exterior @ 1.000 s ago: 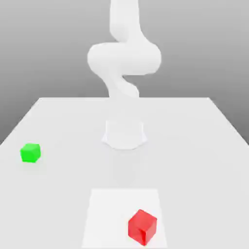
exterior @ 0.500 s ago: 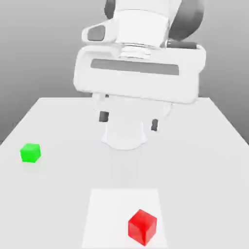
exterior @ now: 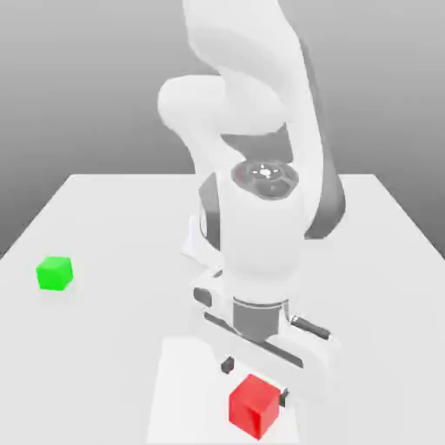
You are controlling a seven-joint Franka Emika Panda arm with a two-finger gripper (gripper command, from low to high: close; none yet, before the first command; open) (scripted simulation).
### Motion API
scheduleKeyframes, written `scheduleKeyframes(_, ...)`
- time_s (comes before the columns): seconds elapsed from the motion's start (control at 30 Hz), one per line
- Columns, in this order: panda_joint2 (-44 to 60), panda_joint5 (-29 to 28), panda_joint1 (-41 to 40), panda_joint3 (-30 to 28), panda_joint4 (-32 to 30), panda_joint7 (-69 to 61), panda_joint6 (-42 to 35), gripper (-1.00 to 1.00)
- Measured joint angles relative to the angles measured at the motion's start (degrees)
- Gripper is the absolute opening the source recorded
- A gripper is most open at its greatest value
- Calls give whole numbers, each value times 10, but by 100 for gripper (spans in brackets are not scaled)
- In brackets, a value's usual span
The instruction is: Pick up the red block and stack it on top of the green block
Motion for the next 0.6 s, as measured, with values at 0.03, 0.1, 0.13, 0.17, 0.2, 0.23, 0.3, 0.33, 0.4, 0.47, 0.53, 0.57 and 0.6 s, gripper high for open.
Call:
scheduleKeyframes(0.03, 0, 0, 0, 0, 0, 0, 0, -100)
scheduleKeyframes(0.1, 0, 0, 0, 0, 0, 0, 1, -100)
scheduleKeyframes(0.13, 0, 0, 0, 0, 0, 0, 1, -100)
scheduleKeyframes(0.17, 0, 0, 0, 0, 0, 0, 1, -100)
scheduleKeyframes(0.2, 9, -5, 4, -5, 1, 4, 8, -100)
scheduleKeyframes(0.23, 2, -1, 1, -1, 0, 1, 3, -100)
scheduleKeyframes(0.3, -29, 17, -9, 13, -5, -12, -22, -100)
scheduleKeyframes(0.33, -48, 27, -15, 21, -8, -19, -38, -100)
scheduleKeyframes(0.4, -87, 50, -23, 29, -16, -36, -69, -100)
scheduleKeyframes(0.47, -111, 54, -50, 1, -32, -28, -79, -100)
scheduleKeyframes(0.53, -129, 53, -78, -33, -49, -15, -82, -100)
scheduleKeyframes(0.57, -139, 52, -94, -51, -58, -8, -82, -100)
scheduleKeyframes(0.6, -149, 51, -114, -70, -67, -1, -83, -100)
